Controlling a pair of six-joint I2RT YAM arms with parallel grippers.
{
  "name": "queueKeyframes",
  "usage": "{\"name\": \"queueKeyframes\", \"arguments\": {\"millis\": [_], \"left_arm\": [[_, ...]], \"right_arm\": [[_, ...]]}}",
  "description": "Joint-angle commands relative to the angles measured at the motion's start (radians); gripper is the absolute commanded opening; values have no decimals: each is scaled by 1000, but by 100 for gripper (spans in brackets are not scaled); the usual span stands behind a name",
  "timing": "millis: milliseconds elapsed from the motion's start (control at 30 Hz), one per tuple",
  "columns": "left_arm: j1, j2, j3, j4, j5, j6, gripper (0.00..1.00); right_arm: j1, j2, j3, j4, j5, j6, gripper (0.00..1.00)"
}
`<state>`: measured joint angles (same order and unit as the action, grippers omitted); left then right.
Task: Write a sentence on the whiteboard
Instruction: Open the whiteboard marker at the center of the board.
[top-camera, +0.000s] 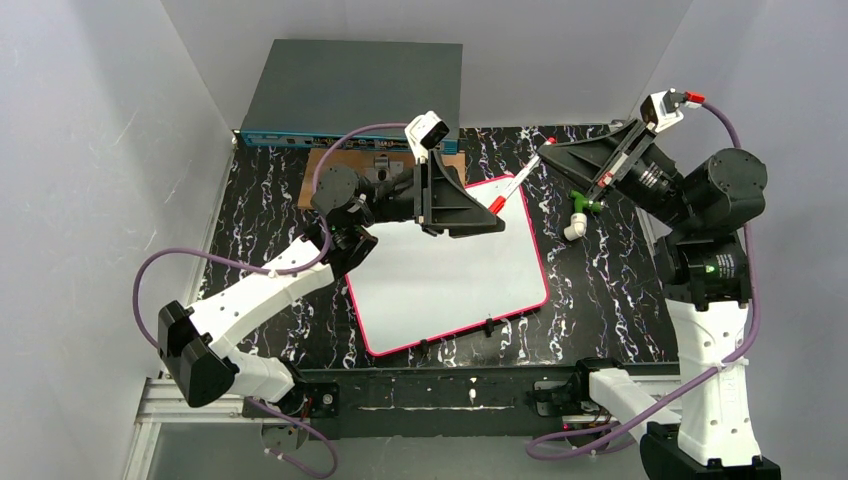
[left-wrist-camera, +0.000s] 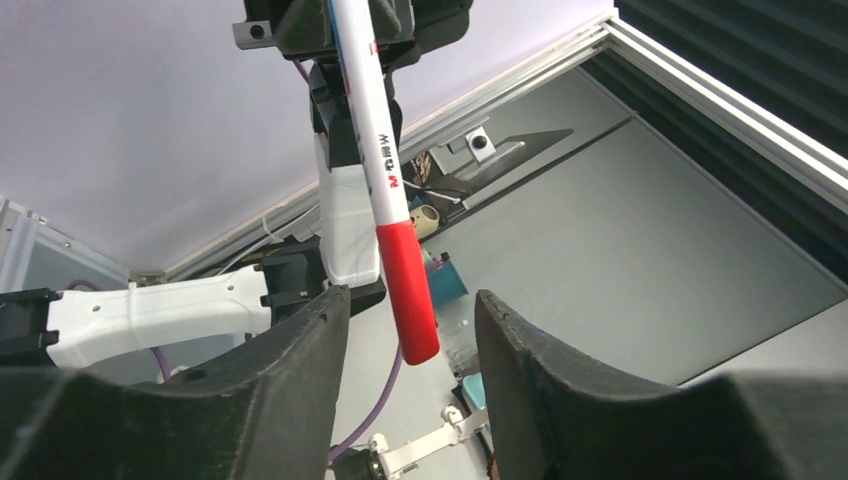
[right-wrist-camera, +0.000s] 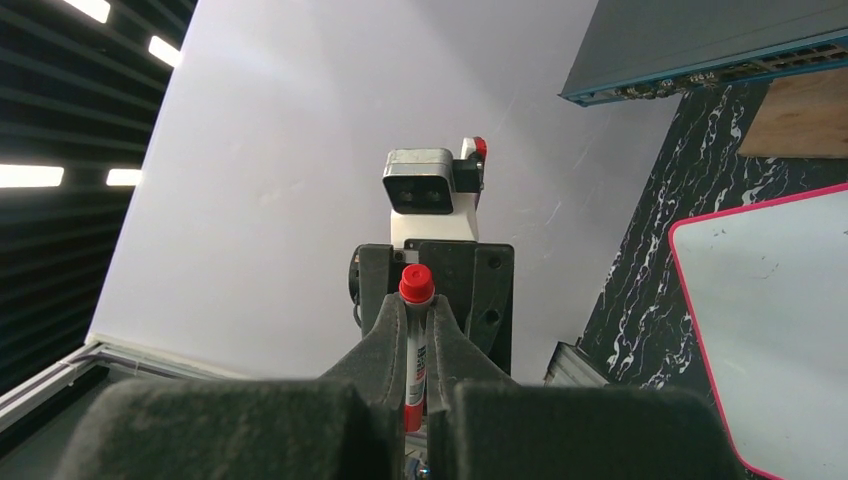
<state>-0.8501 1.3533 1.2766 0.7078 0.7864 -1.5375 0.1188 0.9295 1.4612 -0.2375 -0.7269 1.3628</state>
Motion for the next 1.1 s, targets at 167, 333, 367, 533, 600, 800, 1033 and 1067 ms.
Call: {"name": "queueKeyframes", "arguments": {"millis": [167,333,367,533,600,800,1033,1067], "left_arm": [[-27,12,68,75,27,-19,37],[-29,0,52,35,24,3,0],[-30,-13,44,15,22,22,0],[-30,-64,100,-321,78,251,0],[-30,-69,143,-500,93,361,0],[-32,-60,238,-793,93,557,0],[-33,-19,314,-987,107,702,0],[-33,-12,325,-997,115,715,0]], "right_arm": [[37,-12,-24,68,-22,-34,1],[41,-25,-44,84,-34,-33,1],[42,-24,-41,79,-39,-36,1],[42,-2,31,-130,-90,-163,70],[43,-2,43,-228,-103,-209,74],[75,-23,45,-372,-38,-263,77],[183,-24,30,-319,31,-229,71],[202,-19,34,-316,37,-229,68]]}}
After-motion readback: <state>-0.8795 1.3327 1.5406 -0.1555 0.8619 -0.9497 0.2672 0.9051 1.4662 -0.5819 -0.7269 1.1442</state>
